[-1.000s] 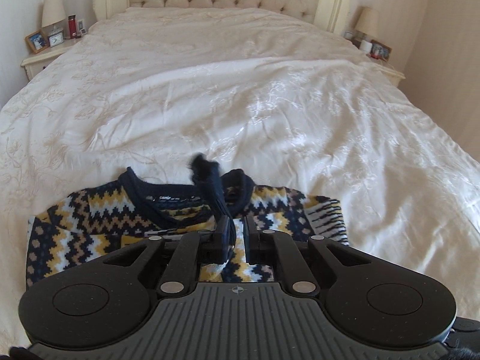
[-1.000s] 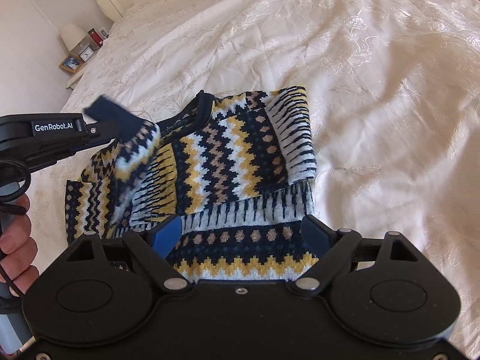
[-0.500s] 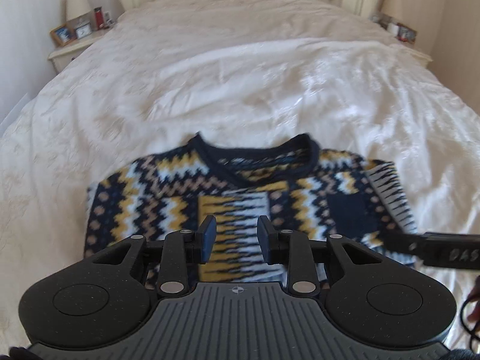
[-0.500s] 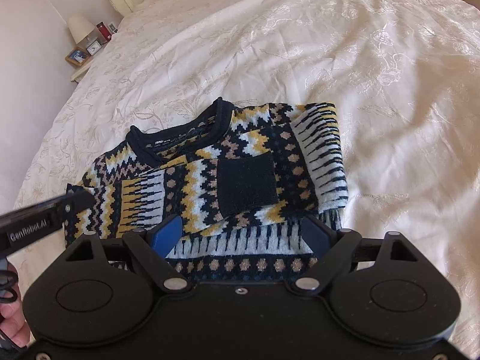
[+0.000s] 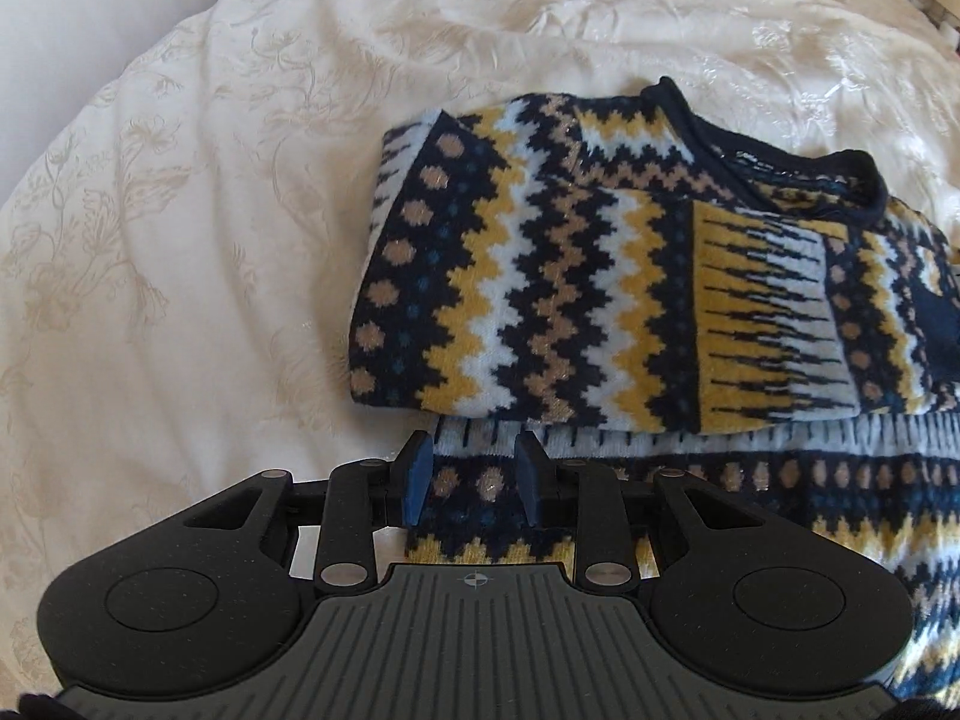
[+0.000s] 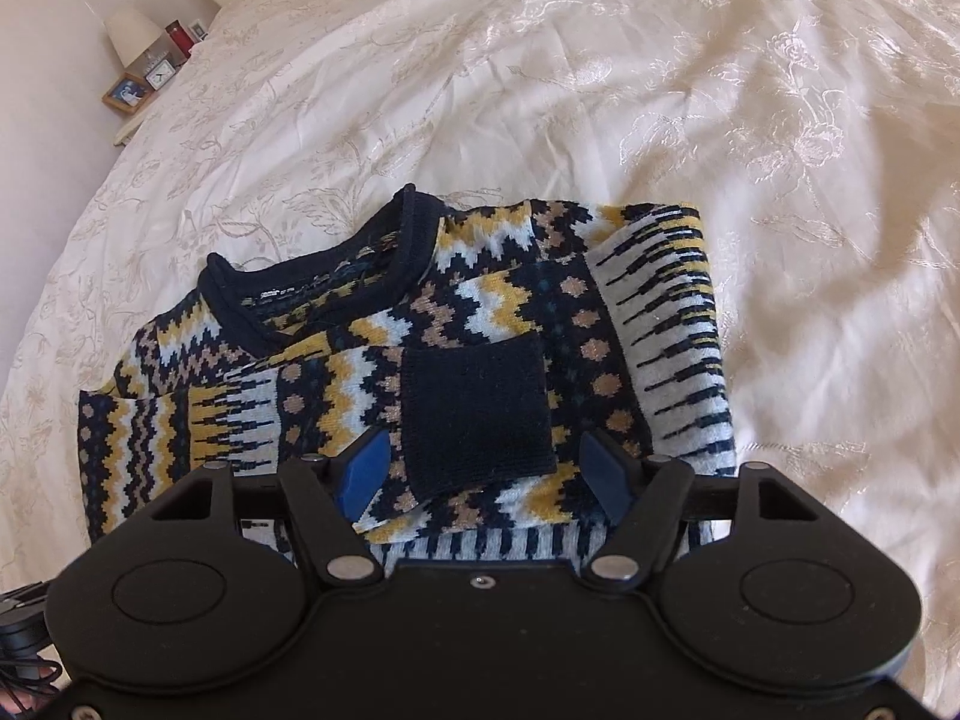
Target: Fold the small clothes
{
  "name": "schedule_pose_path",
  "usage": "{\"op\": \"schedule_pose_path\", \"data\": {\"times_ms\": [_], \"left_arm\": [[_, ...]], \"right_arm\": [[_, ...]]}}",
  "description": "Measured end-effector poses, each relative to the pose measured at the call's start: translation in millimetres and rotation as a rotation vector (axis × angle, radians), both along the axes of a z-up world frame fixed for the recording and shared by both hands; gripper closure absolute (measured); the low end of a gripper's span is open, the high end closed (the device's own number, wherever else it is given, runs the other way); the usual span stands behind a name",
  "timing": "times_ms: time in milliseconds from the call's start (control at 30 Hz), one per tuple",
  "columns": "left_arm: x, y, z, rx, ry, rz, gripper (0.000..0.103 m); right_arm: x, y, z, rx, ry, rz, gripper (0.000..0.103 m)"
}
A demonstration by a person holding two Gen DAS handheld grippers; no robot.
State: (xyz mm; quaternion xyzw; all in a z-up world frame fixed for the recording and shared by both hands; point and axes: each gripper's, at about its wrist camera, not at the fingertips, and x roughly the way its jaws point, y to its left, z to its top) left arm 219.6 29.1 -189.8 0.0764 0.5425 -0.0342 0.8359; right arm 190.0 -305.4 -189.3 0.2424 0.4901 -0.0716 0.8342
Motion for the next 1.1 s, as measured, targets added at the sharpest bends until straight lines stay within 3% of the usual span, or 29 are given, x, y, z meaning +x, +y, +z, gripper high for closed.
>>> {"op": "schedule_pose_path", "data": {"times_ms": [133,200,367,467,633,933,1000,1100], "left_arm": [[2.5,5.0,-16.9,-0.005,0.033,0.018,0.073],[3.7,6.4,-23.0,0.001,0.041,0.02,0.068],[8.3,10.3,-28.3,-0.012,0.053,0.031,0.066],[6.5,11.8,-27.6,-0.011,0.052,0.028,0.066],[4.8,13.6,-27.2,-0.01,0.049,0.03,0.066],[10.3,10.2,-28.3,-0.006,0.05,0.029,0.066],[10.3,9.9,-28.3,-0.004,0.049,0.027,0.066],[9.8,8.8,-27.9,0.002,0.047,0.019,0.066]], "right_arm": [[10.9,-4.7,-11.5,0.014,0.02,0.014,0.035],[15.3,-6.3,-17.9,0.025,0.039,0.022,0.045],[18.9,-9.2,-30.0,0.055,0.061,0.012,0.054],[17.4,-13.4,-31.7,0.069,0.056,-0.015,0.079],[11.2,-16.4,-15.6,0.1,-0.006,-0.023,0.084],[-10.5,-28.1,62.7,0.092,-0.196,0.006,0.085],[-14.1,-37.1,67.6,0.068,-0.192,-0.018,0.085],[-11.7,-47.2,53.7,0.008,-0.117,-0.041,0.085]]}}
